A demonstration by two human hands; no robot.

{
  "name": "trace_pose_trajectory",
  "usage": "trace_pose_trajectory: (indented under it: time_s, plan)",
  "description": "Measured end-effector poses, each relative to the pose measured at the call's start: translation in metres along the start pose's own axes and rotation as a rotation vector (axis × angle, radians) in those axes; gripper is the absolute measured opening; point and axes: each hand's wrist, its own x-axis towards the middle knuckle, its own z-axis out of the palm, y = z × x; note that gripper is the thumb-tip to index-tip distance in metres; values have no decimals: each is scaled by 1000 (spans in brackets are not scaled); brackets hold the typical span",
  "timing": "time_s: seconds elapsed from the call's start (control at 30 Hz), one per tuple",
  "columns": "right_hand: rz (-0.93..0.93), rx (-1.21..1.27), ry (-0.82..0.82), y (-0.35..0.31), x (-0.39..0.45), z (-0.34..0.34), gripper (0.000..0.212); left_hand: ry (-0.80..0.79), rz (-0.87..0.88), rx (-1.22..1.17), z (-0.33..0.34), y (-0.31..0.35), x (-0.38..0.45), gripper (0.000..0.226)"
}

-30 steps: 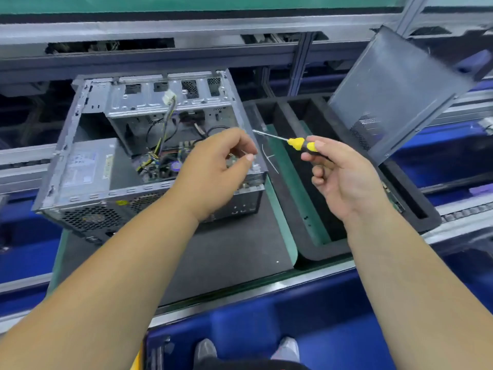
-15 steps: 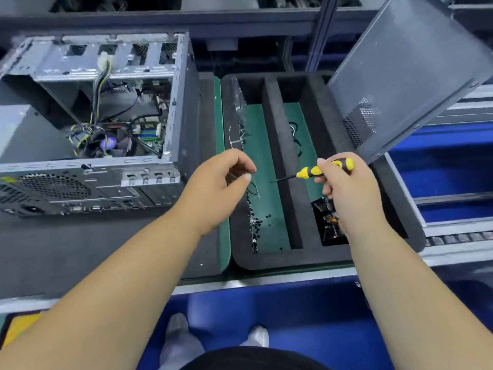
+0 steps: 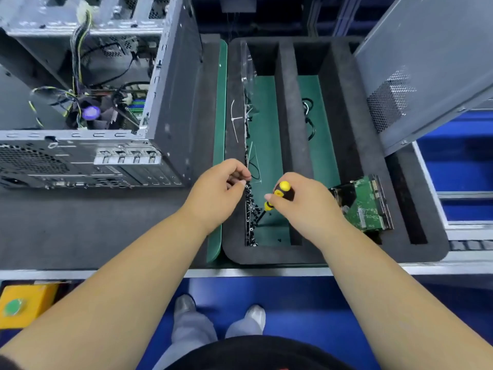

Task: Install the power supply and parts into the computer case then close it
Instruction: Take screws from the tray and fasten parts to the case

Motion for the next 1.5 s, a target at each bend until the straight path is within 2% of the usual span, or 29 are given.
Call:
trace_pose_trajectory:
  time_s: [0.2, 0.4, 0.73, 0.87, 0.97, 1.07, 1.17, 1.23, 1.5]
  plan:
    - [-71, -135, -15, 0, 1, 12, 29, -14, 4, -8, -3, 0, -4, 22]
    - [-83, -164, -28, 0, 2, 13, 28, 9, -12, -29, -1, -3, -6, 22]
    - [-8, 25, 53, -8, -1, -27, 29, -16, -93, -51, -6, 12, -6, 28]
    - [27, 206, 168, -13, -6, -57, 27, -41, -145, -45, -6, 26, -7, 27]
    - [49, 384, 225, -18, -10, -79, 27, -52, -256, -66, -4, 36, -7, 24]
    - [35, 495, 290, -26, -17, -100, 26, -64, -436, -296, 0, 52, -7, 19]
    - [22, 600, 338, -32, -24, -115, 24, -75, -596, -736, 1, 72, -6, 14]
    - [15, 650, 354, -35, -28, -122, 24, -83, -643, -961, -1, 83, -6, 12]
    - [-32, 776, 394, -45, -46, -136, 19, -56, -528, -1065, -9, 107, -11, 8]
